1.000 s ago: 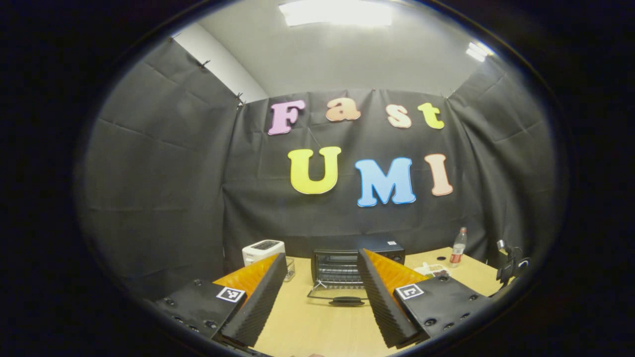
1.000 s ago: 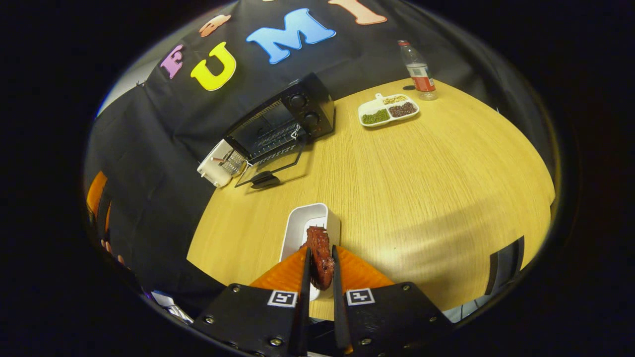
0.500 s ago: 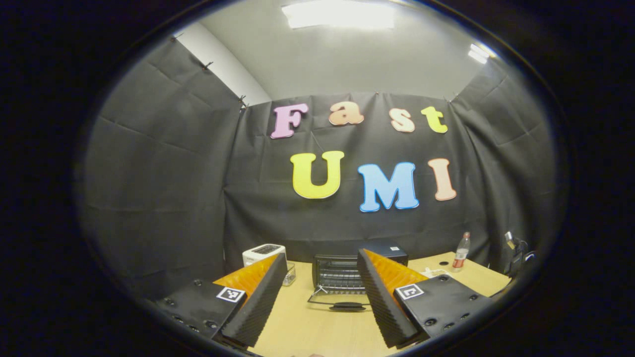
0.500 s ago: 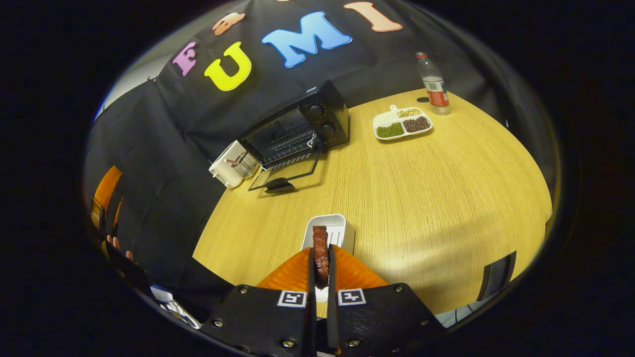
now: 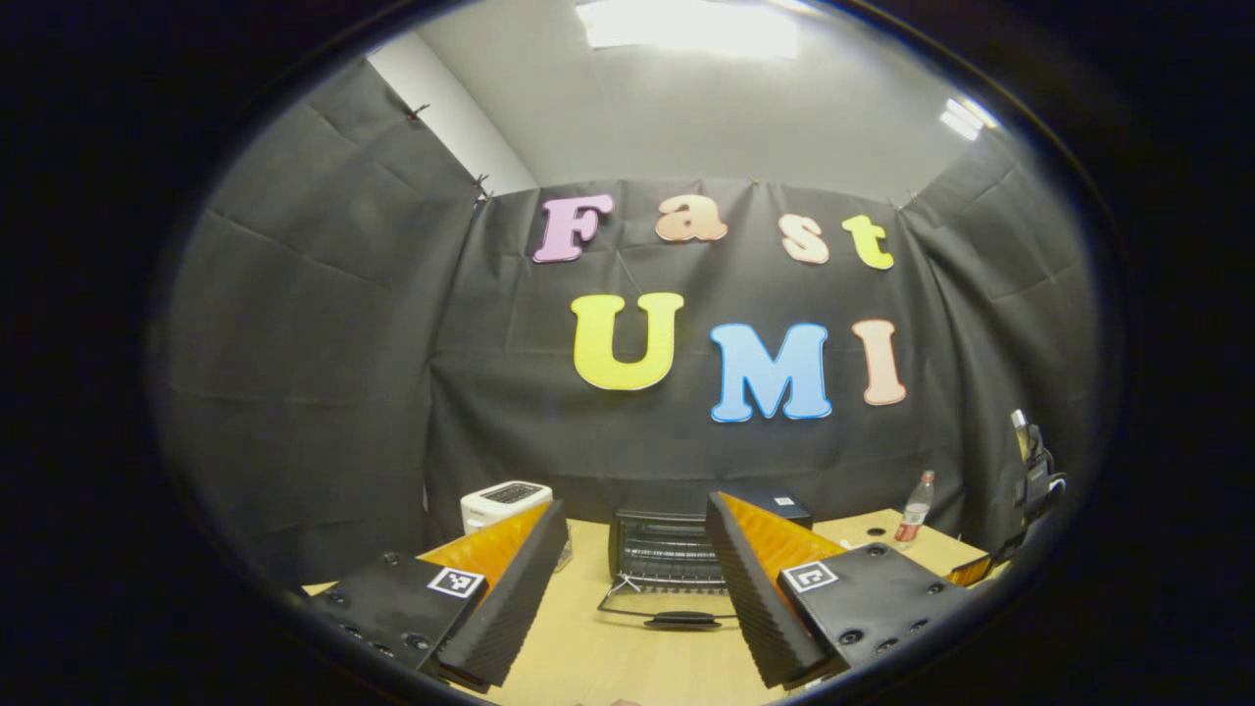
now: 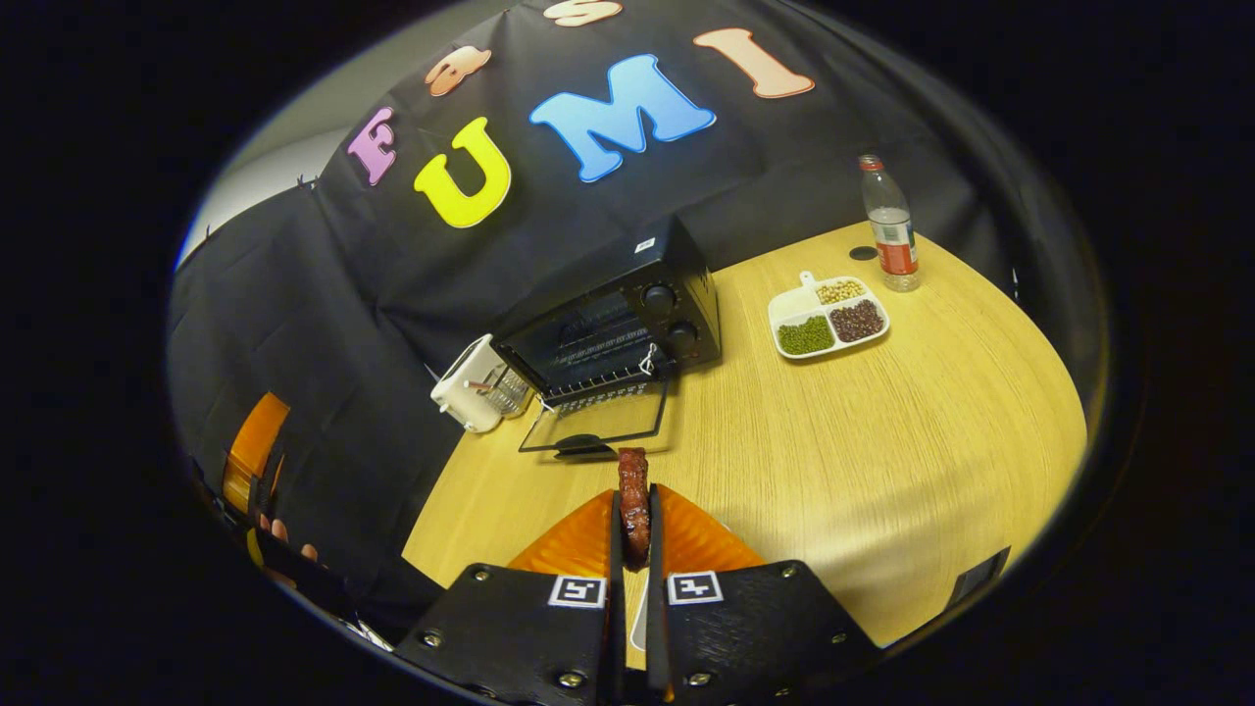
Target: Open the electric oven with the left hand, put the food in, and close the electric oven.
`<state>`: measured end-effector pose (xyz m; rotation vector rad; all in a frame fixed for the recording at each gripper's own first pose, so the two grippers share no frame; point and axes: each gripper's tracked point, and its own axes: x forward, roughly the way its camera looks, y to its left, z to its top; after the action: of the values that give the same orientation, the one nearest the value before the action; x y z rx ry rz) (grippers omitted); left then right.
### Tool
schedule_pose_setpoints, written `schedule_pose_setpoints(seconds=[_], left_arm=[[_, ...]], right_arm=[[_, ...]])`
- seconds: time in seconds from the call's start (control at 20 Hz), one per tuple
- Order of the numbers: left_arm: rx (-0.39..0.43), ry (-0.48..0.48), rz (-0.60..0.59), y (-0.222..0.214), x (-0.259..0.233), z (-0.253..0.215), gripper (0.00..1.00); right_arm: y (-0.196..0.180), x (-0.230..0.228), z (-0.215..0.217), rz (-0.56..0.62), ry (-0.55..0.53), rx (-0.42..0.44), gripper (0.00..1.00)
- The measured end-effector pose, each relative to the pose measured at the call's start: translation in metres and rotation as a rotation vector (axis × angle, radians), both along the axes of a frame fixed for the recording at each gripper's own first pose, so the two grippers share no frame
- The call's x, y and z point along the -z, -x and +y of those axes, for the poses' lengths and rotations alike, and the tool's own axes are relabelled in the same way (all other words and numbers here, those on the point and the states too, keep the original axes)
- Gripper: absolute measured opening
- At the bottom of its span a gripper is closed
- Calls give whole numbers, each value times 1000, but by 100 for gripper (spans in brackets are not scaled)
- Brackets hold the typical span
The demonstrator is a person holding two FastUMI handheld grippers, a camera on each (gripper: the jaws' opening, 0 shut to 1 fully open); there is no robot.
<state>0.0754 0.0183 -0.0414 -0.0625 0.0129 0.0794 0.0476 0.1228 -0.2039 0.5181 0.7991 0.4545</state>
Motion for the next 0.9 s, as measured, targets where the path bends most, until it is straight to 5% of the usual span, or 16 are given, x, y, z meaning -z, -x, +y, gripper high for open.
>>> schedule_pose_setpoints(seconds=[0.9], left_arm=[[-22,-15,23,-70,28,96,94]], right_arm=[[-118,-3,125,-61,-111,68,9]])
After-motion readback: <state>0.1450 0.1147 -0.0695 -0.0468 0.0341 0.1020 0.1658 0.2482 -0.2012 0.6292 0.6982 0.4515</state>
